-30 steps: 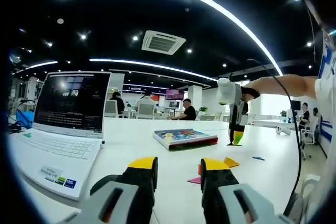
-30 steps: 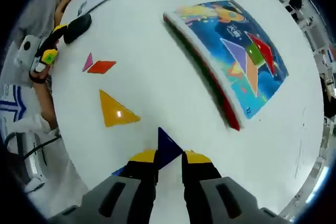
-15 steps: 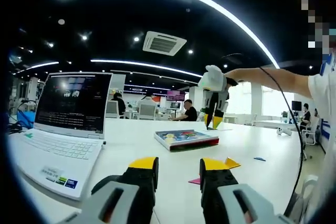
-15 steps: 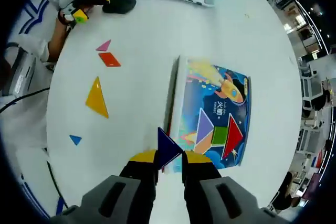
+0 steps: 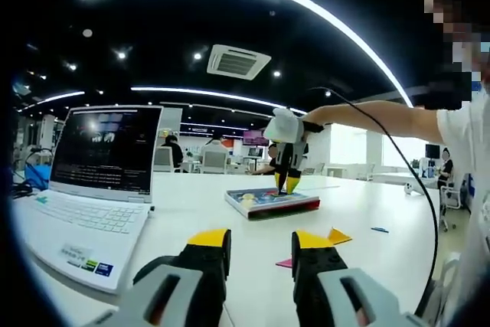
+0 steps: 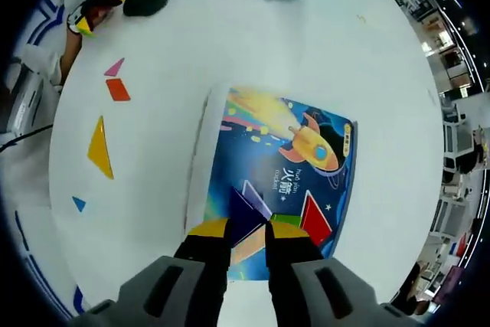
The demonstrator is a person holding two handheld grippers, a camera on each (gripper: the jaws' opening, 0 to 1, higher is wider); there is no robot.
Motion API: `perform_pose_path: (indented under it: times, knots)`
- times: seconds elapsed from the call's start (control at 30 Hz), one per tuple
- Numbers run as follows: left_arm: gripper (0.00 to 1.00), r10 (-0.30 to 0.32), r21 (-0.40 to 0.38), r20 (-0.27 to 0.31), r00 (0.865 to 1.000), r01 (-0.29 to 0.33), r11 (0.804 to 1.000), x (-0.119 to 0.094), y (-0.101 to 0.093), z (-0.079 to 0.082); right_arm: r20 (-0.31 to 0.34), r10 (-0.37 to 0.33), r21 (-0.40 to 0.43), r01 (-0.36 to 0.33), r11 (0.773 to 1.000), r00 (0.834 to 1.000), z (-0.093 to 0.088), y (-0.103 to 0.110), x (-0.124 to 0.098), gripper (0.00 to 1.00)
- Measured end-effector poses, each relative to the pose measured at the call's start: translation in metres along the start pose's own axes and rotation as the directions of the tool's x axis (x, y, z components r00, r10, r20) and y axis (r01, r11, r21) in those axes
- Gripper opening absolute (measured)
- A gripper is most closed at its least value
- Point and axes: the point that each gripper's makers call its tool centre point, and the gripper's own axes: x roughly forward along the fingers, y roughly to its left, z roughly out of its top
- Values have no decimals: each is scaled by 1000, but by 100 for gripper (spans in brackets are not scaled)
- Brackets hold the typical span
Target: Pick up the tangram pieces one by one and place each piece onto its matching region on the pattern sheet, fitting the shapes together until the outline on the sheet is completely filled by the tangram pieces
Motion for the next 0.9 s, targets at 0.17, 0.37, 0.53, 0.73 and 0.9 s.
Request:
perform_pose_path:
  times: [0.17, 0.37, 0.53, 0.73, 0.9]
  knots:
    - [34, 3, 6, -5, 1000, -3, 1000, 0, 1, -1, -5, 10, -10, -10, 1000, 1000, -1, 10, 6, 20]
    - [34, 4, 10, -8, 1000, -4, 1000, 0, 1, -1, -4, 29, -2, -29, 1000, 1000, -3, 8, 12, 20]
    - [34, 10, 16, -14, 1000, -10, 1000, -1, 2, -3, -17, 37, 7, -37, 999, 999, -3, -3, 13, 20]
    - [34, 17, 29, -27, 1000, -16, 999, -1, 2, -5, -16, 58, 62, -57, 996, 998, -3, -16, 12, 20]
    - [34, 18, 30, -27, 999, -17, 999, -1, 2, -5, 0, 76, 110, -76, 991, 997, -4, -15, 12, 20]
